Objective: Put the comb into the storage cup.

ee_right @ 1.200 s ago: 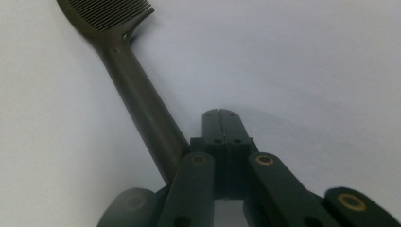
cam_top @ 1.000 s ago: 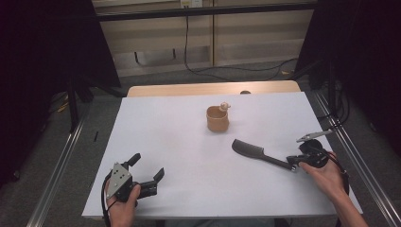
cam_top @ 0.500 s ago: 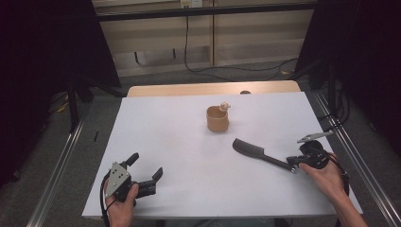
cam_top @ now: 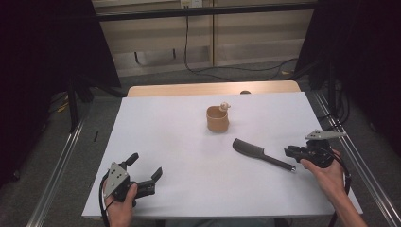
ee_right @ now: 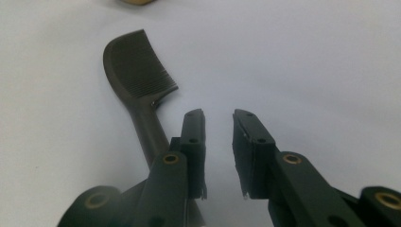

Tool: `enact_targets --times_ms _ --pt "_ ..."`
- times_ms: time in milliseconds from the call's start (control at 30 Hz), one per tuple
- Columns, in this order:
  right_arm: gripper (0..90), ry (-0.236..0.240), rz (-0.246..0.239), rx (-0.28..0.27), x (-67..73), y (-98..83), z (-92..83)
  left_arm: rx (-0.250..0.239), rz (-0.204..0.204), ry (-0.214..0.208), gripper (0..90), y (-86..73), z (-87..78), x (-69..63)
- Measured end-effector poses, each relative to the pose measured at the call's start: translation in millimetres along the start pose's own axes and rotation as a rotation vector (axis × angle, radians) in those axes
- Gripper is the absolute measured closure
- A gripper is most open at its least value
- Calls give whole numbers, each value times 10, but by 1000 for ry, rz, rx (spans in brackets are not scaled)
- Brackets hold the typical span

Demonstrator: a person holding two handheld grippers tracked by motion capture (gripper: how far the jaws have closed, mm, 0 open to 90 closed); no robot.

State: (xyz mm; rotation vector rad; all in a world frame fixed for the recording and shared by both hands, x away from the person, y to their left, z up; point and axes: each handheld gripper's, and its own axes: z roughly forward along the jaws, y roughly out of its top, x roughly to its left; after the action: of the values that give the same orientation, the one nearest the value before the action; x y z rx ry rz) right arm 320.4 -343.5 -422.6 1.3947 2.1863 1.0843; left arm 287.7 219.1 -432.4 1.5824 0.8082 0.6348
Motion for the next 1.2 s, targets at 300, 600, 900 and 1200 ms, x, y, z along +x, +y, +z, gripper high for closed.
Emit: enact_targets --times_ms 300,600,900,1200 --pt "170 -22 -5 -134 20 46 -111 -5 8 0 22 7 -23 7" --pt "75 122 -36 -104 175 89 -37 -49 20 -24 22 57 -80 -44" --pt "85 199 -86 -34 324 149 117 -5 -14 -10 22 6 -36 6" --pt "86 182 -120 54 358 226 235 16 1 -29 22 -10 -5 -36"
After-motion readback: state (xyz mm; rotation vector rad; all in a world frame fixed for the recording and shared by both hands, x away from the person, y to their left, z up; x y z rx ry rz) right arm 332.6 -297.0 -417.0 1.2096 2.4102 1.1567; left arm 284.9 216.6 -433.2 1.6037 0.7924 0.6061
